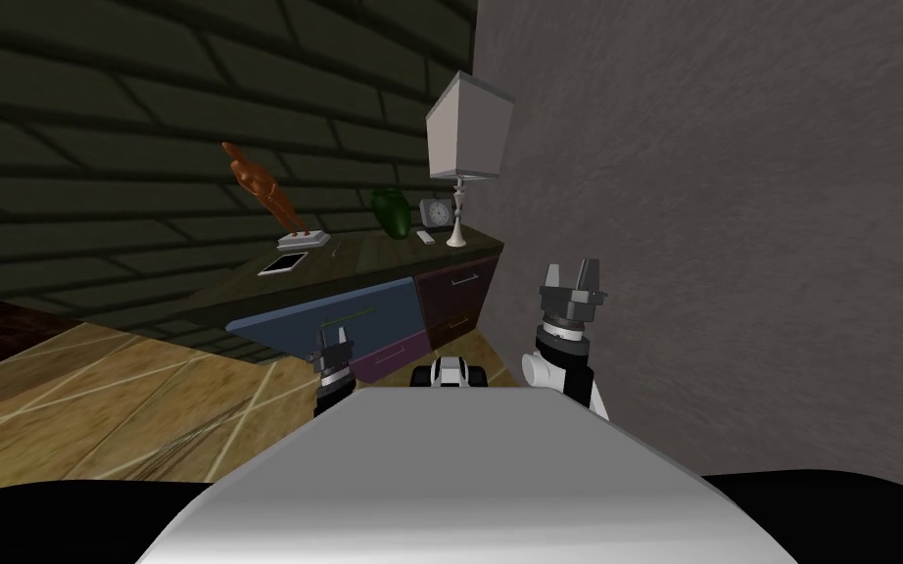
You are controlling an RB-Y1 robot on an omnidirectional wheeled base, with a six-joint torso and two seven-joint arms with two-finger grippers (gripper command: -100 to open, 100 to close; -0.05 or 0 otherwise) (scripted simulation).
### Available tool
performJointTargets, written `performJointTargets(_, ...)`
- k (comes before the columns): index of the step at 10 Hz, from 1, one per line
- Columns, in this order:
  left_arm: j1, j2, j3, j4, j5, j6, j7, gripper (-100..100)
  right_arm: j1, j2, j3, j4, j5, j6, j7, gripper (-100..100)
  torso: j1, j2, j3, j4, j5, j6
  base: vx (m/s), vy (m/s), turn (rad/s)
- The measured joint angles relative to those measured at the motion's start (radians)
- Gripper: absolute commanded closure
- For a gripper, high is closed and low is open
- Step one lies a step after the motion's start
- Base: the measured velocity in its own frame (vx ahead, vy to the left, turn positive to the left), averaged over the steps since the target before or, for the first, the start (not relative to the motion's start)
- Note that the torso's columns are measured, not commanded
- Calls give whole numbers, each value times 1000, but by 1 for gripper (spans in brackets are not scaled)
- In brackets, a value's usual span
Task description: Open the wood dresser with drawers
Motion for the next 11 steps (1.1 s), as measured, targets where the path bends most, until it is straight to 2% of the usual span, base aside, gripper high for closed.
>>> performJointTargets(2, 0, 6, 6, -18, 5, 21, -2, -100, 0, 0, 0, 0, 0, 0, 0, 0, 9, 2, 1, 1, 2, 0, 26, -43, 9)
performJointTargets(6, 7, 48, 33, -72, 33, 82, 9, -100, 0, 0, 0, 0, 0, 0, 0, 0, 7, 1, 0, 1, 1, 0, 35, -19, 15)
performJointTargets(7, 8, 49, 33, -72, 34, 85, 11, 100, 0, 0, 0, 0, 0, 0, 0, 0, 8, 0, 0, 1, 2, 1, -30, 24, -34)
performJointTargets(10, 0, 14, 11, -32, 9, 32, -2, 100, 0, 0, 0, 0, 0, 0, 0, 0, 11, 4, 3, 0, 5, -1, -38, 26, -25)
performJointTargets(11, 0, 13, 9, -31, 7, 29, -4, 100, 0, 0, 0, 0, 0, 0, 0, 0, 10, 2, 2, 0, 4, -2, -94, 2, -21)
